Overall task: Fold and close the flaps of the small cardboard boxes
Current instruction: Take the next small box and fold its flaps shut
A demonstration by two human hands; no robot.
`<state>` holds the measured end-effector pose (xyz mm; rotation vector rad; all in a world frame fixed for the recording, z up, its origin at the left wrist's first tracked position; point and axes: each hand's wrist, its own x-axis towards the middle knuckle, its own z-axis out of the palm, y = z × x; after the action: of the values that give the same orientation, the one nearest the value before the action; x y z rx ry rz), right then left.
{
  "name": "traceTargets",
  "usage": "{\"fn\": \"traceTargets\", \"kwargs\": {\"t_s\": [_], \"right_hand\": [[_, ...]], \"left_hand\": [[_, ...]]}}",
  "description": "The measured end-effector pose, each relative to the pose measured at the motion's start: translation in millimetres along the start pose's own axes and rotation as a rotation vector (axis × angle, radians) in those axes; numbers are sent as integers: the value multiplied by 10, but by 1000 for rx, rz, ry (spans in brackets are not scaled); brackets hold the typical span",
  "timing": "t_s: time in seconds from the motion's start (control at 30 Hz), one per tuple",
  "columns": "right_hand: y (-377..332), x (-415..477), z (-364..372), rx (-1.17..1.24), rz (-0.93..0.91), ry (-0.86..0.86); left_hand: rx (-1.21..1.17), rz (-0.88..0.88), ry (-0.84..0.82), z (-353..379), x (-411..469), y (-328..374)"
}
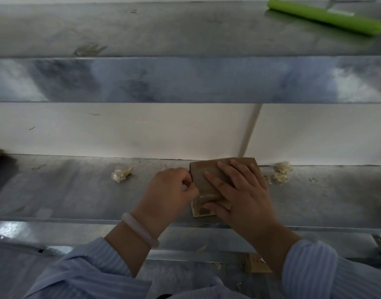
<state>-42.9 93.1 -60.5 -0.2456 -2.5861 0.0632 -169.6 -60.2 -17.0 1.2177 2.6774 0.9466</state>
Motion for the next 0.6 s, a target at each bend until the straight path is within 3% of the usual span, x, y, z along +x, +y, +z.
{"fn": "traceTargets", "kwargs": {"t_s": [0.27,0.6], "right_hand": [[-61,11,8,-13,-11,3],[12,-32,-4,6,-15,12]], "left_hand": [[114,-31,-29,9,22,68],[-488,-353,-120,50,-26,-86]]}}
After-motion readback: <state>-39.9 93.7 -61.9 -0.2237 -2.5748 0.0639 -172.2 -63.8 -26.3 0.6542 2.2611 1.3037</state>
